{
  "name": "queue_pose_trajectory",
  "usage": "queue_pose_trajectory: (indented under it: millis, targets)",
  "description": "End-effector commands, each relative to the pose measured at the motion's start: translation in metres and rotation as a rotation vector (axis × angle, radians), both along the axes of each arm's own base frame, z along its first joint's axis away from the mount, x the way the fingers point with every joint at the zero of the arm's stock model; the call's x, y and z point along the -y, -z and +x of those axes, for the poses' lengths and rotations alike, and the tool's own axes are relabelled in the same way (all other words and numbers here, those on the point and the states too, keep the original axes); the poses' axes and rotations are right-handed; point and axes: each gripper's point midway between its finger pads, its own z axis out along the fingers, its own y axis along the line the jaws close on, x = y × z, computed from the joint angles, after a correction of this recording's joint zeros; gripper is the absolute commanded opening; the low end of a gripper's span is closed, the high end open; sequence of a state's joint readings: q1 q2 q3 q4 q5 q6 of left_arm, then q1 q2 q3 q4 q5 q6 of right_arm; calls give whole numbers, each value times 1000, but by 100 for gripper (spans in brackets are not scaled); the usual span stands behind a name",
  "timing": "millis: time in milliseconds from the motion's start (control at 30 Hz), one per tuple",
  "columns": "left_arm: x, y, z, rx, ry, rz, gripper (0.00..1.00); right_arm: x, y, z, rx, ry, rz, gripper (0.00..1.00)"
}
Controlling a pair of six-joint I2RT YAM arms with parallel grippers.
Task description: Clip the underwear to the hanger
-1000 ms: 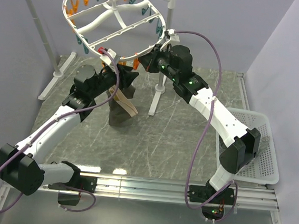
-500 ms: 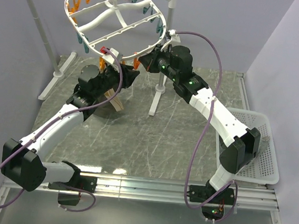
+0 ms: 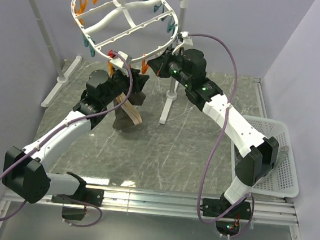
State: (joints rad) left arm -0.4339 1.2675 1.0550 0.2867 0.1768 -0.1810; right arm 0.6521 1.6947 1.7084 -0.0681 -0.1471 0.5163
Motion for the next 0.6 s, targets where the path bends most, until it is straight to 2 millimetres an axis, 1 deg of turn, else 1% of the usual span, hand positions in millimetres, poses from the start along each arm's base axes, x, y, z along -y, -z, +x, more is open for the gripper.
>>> queue_pose_trajectory:
  millis: [0, 167, 267, 400, 567]
  targets:
    - [-9, -25, 14, 45, -66, -40, 54, -5, -27, -32, 34, -98, 34, 0]
    - [-7, -26, 13, 48, -52, -45, 53, -8, -28, -36, 34, -127, 47, 0]
    - [-5, -29, 10, 59, -38, -54, 49, -10, -26, -38, 31, -140, 48, 0]
    - [-3, -32, 8, 70, -20, -65, 41, -15, -28, -44, 31, -181, 61, 0]
    - [-3, -36, 4, 90, -14, -77, 30, -17, -27, -46, 27, -200, 64, 0]
